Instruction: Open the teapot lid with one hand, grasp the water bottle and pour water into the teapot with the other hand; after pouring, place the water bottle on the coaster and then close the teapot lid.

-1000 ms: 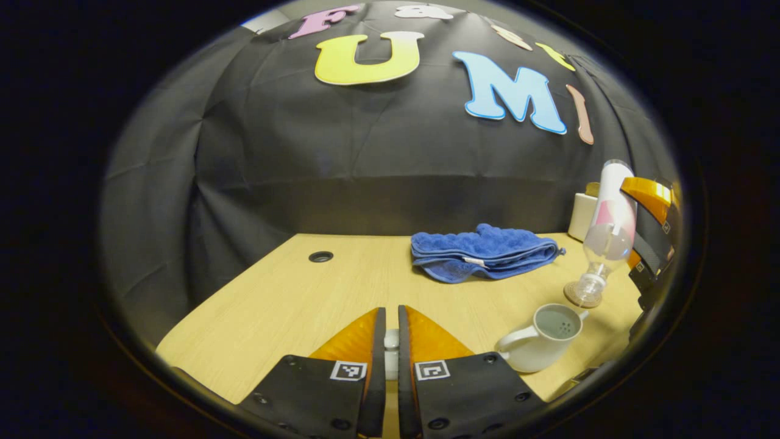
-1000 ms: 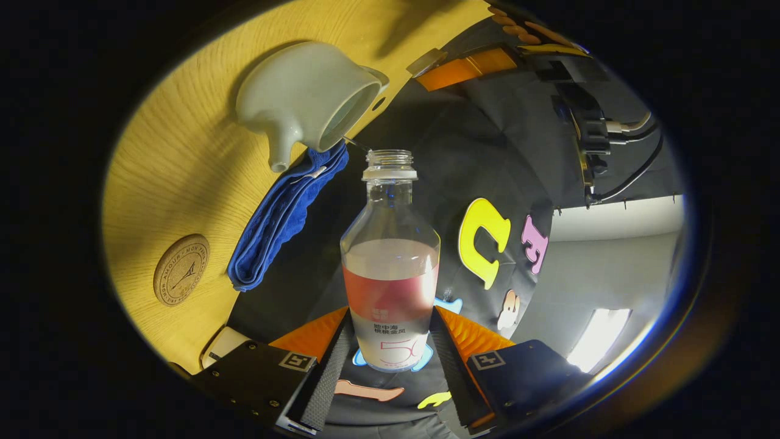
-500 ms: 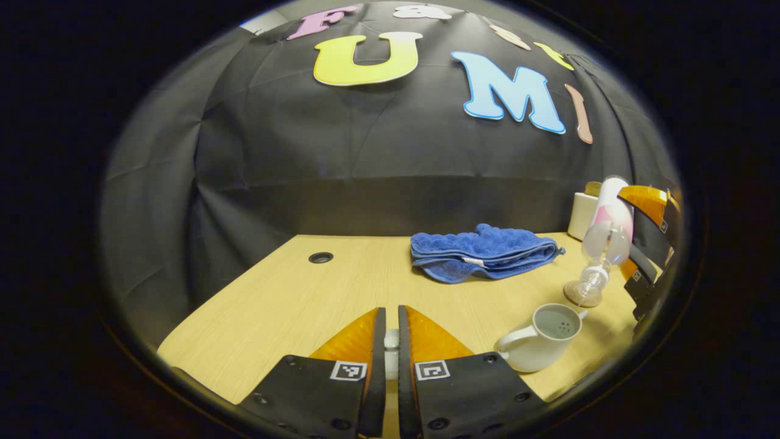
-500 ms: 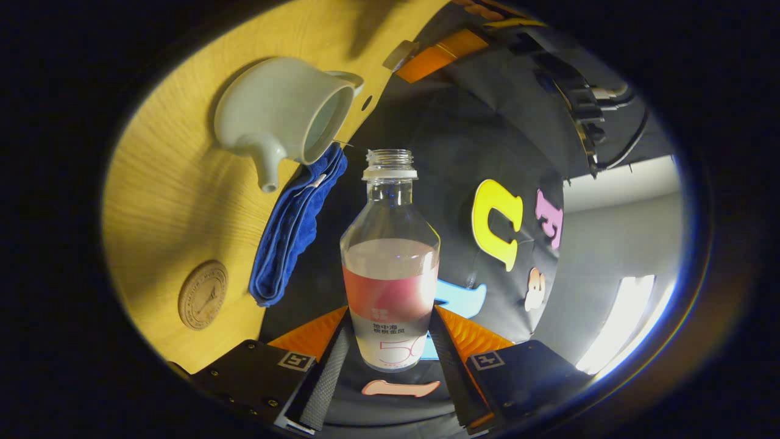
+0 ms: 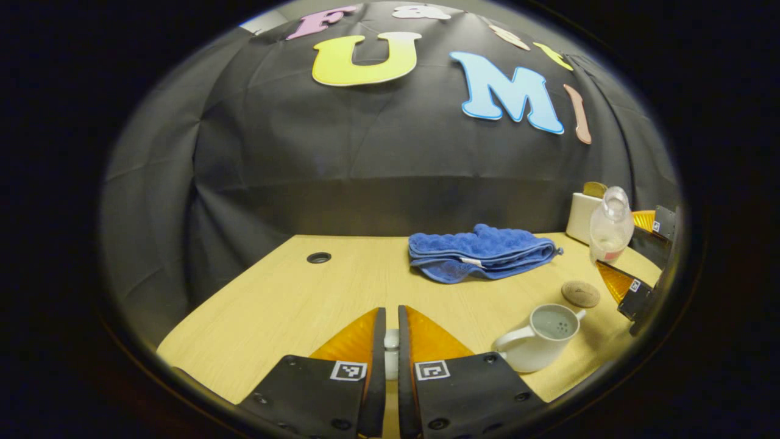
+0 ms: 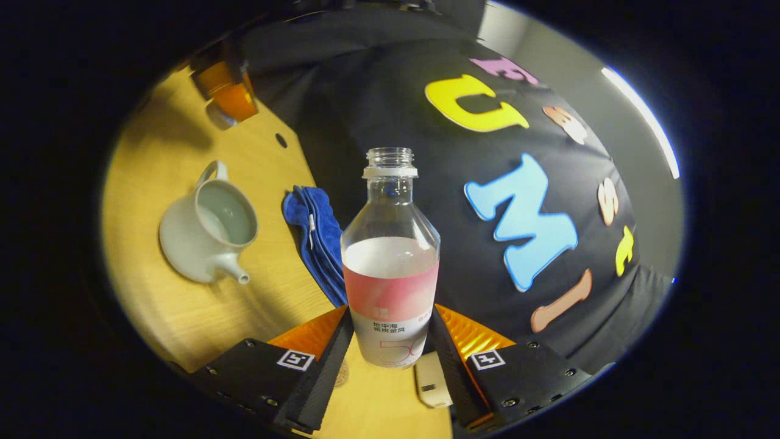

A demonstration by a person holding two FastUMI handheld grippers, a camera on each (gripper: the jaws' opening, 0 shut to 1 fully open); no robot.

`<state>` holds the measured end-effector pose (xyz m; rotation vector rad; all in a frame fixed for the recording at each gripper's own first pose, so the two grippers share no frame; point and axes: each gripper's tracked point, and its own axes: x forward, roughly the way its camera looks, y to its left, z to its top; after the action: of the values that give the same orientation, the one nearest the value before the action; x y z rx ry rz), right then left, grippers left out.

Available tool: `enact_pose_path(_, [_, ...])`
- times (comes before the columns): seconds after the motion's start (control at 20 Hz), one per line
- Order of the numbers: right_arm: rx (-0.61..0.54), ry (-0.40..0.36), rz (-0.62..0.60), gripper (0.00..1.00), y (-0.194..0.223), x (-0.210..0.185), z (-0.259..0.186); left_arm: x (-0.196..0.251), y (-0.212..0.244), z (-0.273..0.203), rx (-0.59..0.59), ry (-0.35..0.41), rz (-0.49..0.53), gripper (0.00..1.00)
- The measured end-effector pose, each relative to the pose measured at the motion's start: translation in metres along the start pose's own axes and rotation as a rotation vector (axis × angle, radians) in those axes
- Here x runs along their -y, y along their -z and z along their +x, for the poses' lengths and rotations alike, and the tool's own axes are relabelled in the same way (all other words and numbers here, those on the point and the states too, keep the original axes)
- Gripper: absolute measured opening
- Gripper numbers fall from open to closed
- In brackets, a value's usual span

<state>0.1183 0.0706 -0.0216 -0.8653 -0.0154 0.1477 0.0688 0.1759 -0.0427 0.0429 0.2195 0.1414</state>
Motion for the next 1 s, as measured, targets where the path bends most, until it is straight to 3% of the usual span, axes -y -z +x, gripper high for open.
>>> enact_pose_path(0.25, [-0.039, -0.102, 0.481, 0.78, 0.011, -0.009, 0.013, 0.0, 0.001, 0.0, 0.001, 0.0, -0.002, 0.15])
enact_pose_path(0.4, [-0.078, -0.111, 0.677, 0.78, 0.024, -0.009, 0.02, 0.001, 0.0, 0.001, 0.002, 0.001, -0.004, 0.15])
enact_pose_path(0.65, [-0.123, -0.114, 0.842, 0.78, 0.047, -0.013, 0.024, 0.002, 0.001, 0.001, 0.002, 0.003, 0.0, 0.15])
enact_pose_path(1.0, [-0.134, -0.107, 0.881, 0.78, 0.057, -0.014, 0.028, 0.003, 0.004, 0.002, -0.008, 0.005, 0.004, 0.15])
